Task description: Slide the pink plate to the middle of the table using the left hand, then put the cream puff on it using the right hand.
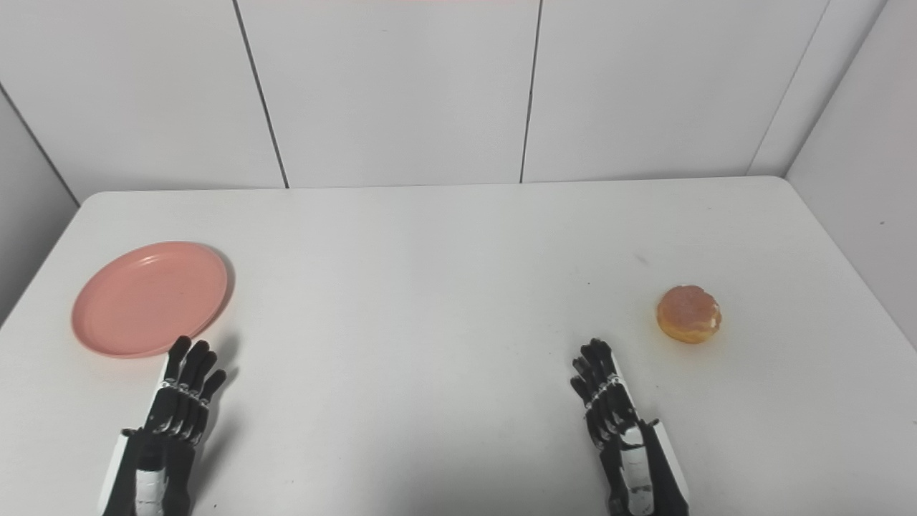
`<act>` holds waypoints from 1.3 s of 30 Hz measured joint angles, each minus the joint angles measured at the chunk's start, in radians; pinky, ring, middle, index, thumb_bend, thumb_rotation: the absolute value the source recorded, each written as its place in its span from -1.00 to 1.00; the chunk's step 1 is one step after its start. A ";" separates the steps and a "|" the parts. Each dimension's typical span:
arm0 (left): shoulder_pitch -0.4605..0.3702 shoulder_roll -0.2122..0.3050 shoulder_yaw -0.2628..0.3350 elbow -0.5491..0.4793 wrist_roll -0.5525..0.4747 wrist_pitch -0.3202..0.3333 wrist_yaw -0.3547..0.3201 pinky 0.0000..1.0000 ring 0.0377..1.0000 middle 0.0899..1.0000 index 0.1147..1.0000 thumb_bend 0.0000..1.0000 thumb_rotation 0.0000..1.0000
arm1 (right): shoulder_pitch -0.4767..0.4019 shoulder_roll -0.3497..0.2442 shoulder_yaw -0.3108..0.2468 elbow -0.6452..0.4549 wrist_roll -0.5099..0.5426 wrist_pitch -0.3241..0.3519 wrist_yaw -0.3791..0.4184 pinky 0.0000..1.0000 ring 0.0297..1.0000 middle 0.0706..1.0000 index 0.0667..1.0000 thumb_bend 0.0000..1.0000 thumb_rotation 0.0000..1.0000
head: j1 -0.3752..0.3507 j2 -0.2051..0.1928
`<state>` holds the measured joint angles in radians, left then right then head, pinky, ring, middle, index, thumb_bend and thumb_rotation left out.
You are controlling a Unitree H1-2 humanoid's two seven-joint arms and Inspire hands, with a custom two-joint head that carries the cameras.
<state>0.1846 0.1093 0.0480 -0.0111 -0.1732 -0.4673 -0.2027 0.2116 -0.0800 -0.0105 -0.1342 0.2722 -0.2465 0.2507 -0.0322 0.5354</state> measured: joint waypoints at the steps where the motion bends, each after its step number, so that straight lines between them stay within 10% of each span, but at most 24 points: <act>1: 0.000 0.000 0.000 0.001 0.000 -0.001 0.000 0.94 1.00 1.00 1.00 1.00 0.83 | 0.000 0.000 0.000 0.002 0.004 0.000 0.000 1.00 1.00 1.00 1.00 0.76 1.00 | 0.000 0.000; 39: 0.000 0.003 -0.002 0.011 0.000 -0.021 0.001 0.95 1.00 1.00 1.00 0.99 0.81 | -0.035 -0.001 -0.021 -0.023 0.012 0.044 -0.069 1.00 1.00 1.00 1.00 0.67 0.95 | -0.017 0.002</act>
<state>0.1848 0.1123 0.0460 -0.0001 -0.1730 -0.4884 -0.2021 0.1769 -0.0814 -0.0311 -0.1573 0.2842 -0.2028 0.1821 -0.0491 0.5369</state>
